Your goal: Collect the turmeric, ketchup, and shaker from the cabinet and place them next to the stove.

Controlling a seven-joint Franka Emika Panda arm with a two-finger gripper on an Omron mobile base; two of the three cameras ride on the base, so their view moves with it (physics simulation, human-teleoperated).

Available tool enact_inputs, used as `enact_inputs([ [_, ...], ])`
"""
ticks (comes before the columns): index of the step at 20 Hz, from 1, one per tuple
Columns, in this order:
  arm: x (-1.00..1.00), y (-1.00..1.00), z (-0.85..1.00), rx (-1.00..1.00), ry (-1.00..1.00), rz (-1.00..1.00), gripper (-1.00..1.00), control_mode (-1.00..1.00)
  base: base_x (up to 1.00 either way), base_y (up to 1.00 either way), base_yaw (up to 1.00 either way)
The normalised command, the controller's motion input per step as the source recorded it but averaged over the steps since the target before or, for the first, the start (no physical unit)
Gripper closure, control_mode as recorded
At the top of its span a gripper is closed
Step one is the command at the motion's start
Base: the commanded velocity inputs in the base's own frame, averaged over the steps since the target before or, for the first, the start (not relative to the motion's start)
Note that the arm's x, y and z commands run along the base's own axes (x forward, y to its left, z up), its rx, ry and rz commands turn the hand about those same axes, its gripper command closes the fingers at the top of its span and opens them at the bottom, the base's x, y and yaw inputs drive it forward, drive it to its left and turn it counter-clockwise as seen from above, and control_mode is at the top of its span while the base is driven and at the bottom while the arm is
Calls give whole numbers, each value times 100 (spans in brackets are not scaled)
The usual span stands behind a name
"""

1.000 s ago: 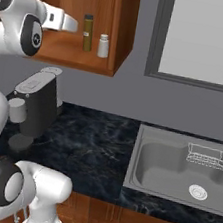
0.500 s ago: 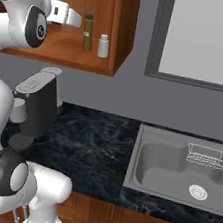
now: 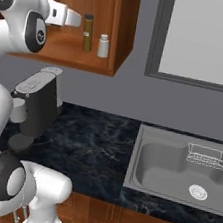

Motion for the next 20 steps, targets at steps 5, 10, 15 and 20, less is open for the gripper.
enact_inputs([
  [5,18,0,0,0,-6,-9,-100,-100,0,0,0],
  [10,11,0,0,0,-2,-6,-100,-100,0,0,0],
  [15,7,3,0,0,0,-6,-100,-100,0,0,0],
  [20,11,10,0,0,0,-8,-100,-100,0,0,0],
])
